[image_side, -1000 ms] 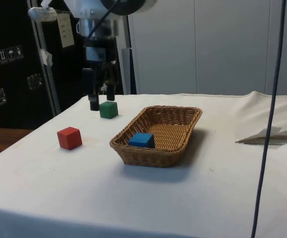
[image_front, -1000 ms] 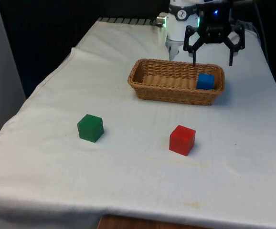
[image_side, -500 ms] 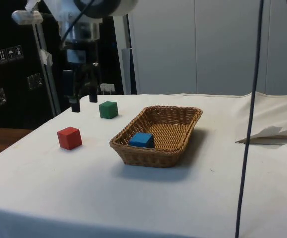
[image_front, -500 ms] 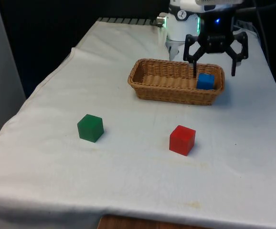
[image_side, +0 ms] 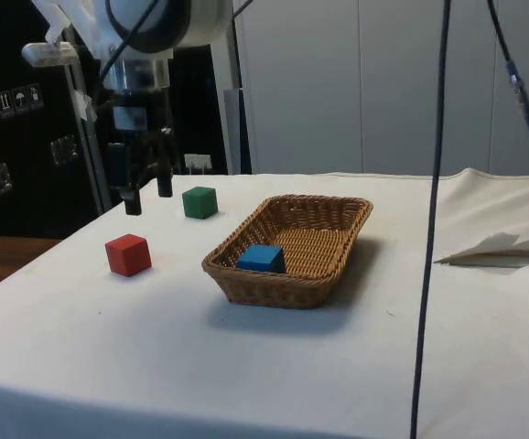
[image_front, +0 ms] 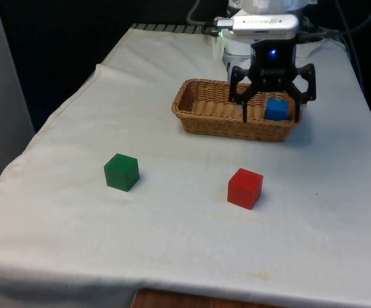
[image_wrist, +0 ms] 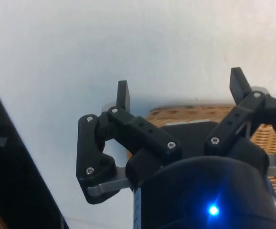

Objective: Pick up exactly two blocks and place them into the basket.

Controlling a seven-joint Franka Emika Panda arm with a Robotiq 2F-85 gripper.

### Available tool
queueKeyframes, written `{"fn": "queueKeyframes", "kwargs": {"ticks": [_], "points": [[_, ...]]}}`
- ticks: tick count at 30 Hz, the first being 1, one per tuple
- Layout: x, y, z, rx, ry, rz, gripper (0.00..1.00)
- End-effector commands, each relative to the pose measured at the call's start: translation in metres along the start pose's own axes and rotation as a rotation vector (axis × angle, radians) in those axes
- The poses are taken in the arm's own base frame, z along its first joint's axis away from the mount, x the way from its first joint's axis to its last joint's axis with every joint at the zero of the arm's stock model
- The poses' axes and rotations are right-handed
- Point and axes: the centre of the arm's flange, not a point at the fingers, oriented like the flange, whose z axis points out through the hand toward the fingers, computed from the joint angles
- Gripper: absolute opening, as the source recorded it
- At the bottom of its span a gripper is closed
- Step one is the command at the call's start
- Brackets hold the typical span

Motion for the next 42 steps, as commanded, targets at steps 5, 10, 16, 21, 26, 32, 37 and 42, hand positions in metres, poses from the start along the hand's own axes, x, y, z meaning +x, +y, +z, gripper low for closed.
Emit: {"fn": "queueKeyframes", "kwargs": {"ticks": [5, 10, 16, 21, 26, 32, 37, 42], "points": [[0.012, 0.012, 0.000, -0.018, -0.024, 0.000, 1.00], [0.022, 0.015, 0.003, -0.029, -0.023, 0.002, 1.00], [0.041, 0.020, 0.021, -0.044, -0.035, 0.001, 1.00], [0.053, 0.026, 0.029, -0.052, -0.042, 0.003, 1.00], [0.061, 0.035, 0.037, -0.063, -0.053, 0.006, 1.00], [0.070, 0.039, 0.043, -0.081, -0.051, 0.009, 1.00], [0.077, 0.044, 0.056, -0.080, -0.067, 0.016, 1.00], [0.084, 0.045, 0.066, -0.071, -0.060, 0.027, 1.00]]}}
